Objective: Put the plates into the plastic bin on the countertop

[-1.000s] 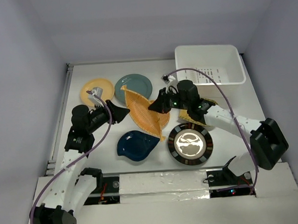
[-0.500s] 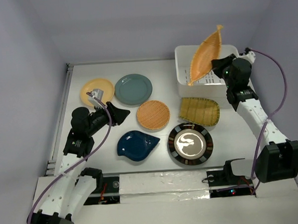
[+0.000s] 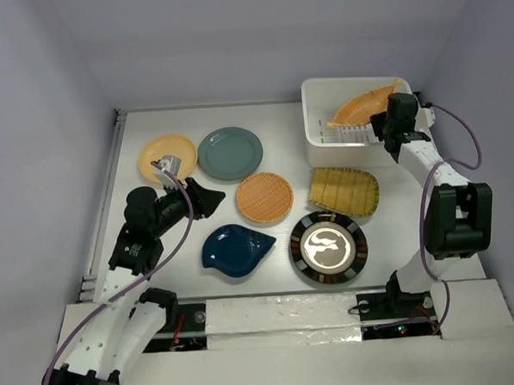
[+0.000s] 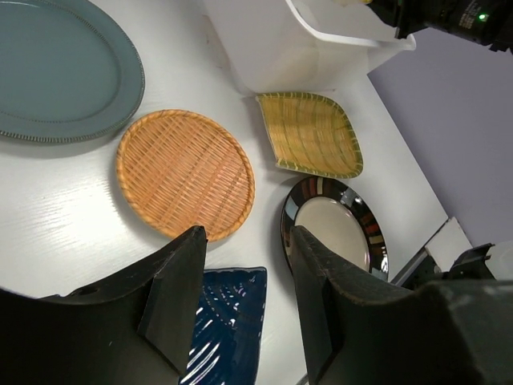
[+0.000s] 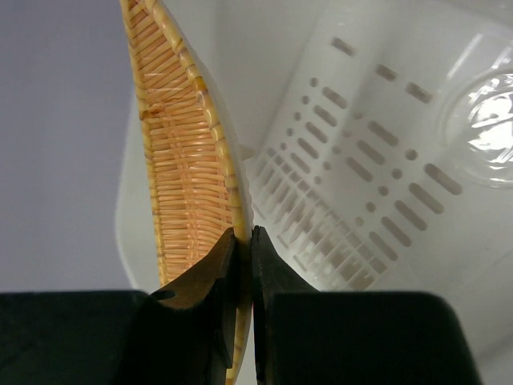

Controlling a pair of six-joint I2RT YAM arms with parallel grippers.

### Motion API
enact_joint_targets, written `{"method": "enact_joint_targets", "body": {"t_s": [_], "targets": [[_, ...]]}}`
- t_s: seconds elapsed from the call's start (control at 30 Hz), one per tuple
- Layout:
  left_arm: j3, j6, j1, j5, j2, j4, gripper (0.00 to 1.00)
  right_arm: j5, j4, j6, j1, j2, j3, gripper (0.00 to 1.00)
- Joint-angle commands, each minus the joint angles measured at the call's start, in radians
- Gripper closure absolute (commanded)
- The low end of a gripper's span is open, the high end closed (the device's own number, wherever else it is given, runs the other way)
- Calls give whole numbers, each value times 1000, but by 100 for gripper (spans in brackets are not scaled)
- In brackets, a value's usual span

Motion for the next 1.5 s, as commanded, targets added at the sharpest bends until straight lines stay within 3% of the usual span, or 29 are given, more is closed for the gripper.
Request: {"method": "enact_joint_targets", "body": {"t_s": [0.0,0.07,0.13,0.17,0.23,0.27,0.43,0.5,0.53,0.57,0.6,0.63,0.67,0.8,0.9,0.93,1.13,1.23,1.27,1.33,1.47], "targets": [[51,18,-8,-9,-17,17,57,4,-1,119,-17,21,68,100],[53,18,-17,-11,-20,14,57,-5,-2,136,-17,36,66,100],[53,20,-17,-15,-20,11,57,-6,-5,140,-26,44,62,93],[53,21,-17,-17,-23,9,57,-5,-2,137,-26,44,58,79],[54,21,-26,-20,-21,8,57,0,7,119,-26,29,43,64],[54,23,-26,-18,-18,8,57,0,14,111,-26,21,37,52],[56,23,-26,-21,-18,5,57,11,40,28,-26,-46,-7,49],[57,24,-26,-24,-18,3,57,-8,56,-19,-26,-85,-46,51],[57,24,-26,-26,-17,2,57,-47,89,-39,-26,-103,-63,56],[57,27,-26,-26,-17,2,57,-86,169,-67,-15,-150,-89,74],[59,27,-26,-31,-15,2,57,-115,207,-111,-3,-180,-162,85],[61,30,-26,-31,-15,2,58,-170,247,-133,14,-210,-200,96],[61,32,-26,-32,-13,2,59,-204,322,-165,34,-241,-240,100],[79,66,-26,-54,-4,-33,69,-371,361,-355,246,-373,-377,100],[97,92,-35,-90,5,-70,86,-414,338,-441,395,-421,-461,100],[97,102,-35,-101,3,-79,97,-398,312,-455,472,-439,-478,100],[97,113,-35,-152,-6,-83,100,-289,254,-463,559,-412,-557,100],[99,119,-35,-179,-6,-93,100,-237,246,-456,580,-352,-563,82],[99,119,-35,-179,-6,-92,100,-240,258,-460,589,-335,-561,67],[99,119,-35,-176,2,-89,100,-241,271,-460,600,-280,-544,51],[99,118,-35,-172,5,-87,99,-234,281,-455,609,-168,-498,48]]}}
